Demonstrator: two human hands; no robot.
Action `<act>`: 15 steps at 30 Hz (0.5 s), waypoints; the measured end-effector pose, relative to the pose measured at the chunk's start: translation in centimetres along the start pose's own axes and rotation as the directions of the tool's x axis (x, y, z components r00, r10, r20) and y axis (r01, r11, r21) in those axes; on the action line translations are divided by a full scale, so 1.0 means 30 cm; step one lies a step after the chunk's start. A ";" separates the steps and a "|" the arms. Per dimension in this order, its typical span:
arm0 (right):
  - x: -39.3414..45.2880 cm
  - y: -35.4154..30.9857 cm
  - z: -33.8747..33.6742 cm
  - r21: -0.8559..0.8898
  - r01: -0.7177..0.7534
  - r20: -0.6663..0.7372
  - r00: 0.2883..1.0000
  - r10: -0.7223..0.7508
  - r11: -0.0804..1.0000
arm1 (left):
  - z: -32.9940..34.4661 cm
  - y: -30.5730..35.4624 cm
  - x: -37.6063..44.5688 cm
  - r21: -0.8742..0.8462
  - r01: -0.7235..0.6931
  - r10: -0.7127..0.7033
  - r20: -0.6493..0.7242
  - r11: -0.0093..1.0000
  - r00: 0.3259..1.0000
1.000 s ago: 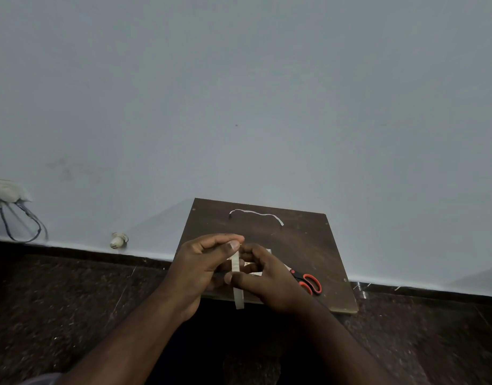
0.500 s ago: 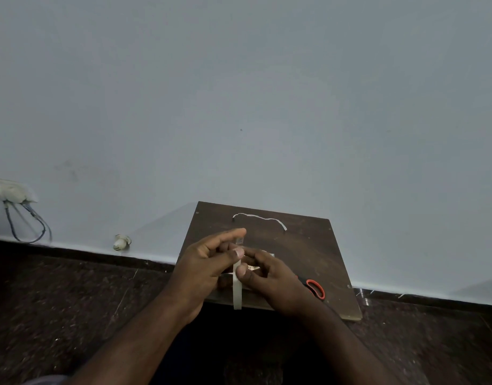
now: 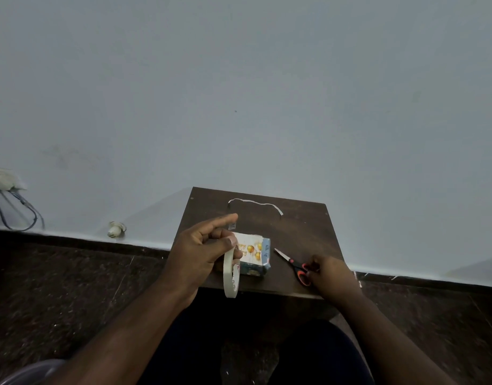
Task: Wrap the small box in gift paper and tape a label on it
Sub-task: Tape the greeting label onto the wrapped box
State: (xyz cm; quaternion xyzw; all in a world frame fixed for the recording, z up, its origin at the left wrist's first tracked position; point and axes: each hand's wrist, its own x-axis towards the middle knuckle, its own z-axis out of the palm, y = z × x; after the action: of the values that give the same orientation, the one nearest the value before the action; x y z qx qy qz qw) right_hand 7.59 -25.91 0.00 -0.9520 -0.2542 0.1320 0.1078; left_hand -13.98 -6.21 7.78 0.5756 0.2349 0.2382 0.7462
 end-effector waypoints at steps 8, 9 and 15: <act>0.019 -0.040 0.022 -0.113 0.073 0.038 0.997 -0.070 0.991 | -0.003 -0.004 0.014 -0.010 0.018 -0.018 -0.025 1.000 1.000; 0.019 -0.043 0.029 -0.109 0.068 0.034 0.997 -0.064 0.992 | -0.001 -0.006 0.012 -0.002 0.018 -0.018 -0.019 1.000 1.000; 0.026 -0.048 -0.001 0.071 -0.037 -0.008 0.999 0.038 0.997 | -0.005 -0.009 0.011 0.059 -0.010 0.011 -0.007 0.998 1.000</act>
State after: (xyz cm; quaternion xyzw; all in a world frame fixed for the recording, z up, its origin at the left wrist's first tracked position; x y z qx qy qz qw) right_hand 7.60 -24.29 0.26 -0.9528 -0.2309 0.1383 0.1402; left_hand -13.80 -5.95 7.45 0.5977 0.2415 0.2373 0.7268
